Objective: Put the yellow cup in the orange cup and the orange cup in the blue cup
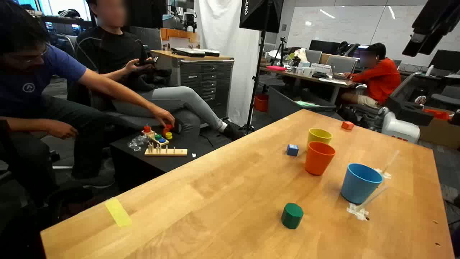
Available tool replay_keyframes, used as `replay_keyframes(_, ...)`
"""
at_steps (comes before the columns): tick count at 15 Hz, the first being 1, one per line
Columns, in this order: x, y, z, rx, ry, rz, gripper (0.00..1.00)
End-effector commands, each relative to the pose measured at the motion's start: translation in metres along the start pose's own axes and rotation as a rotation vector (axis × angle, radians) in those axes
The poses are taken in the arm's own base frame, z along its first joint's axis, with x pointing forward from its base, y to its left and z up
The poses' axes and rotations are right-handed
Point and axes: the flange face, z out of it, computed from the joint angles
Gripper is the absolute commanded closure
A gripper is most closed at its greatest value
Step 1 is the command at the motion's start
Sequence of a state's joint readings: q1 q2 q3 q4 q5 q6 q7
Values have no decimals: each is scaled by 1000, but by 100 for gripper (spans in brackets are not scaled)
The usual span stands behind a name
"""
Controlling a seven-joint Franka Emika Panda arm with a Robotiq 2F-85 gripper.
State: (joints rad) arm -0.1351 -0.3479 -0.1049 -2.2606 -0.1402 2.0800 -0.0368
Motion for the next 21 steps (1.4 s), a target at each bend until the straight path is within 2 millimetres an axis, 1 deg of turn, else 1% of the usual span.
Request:
replay_keyframes(1, 1, 1, -2, 0, 3, 0, 0)
replay_keyframes(4, 1, 1, -6, -1, 12, 2, 0)
replay_keyframes(14, 1, 1, -6, -6, 19, 8, 0)
replay_keyframes(18, 5, -1, 2, -20, 30, 79, 0)
replay_keyframes(21, 19, 3, 7, -17, 62, 215, 0)
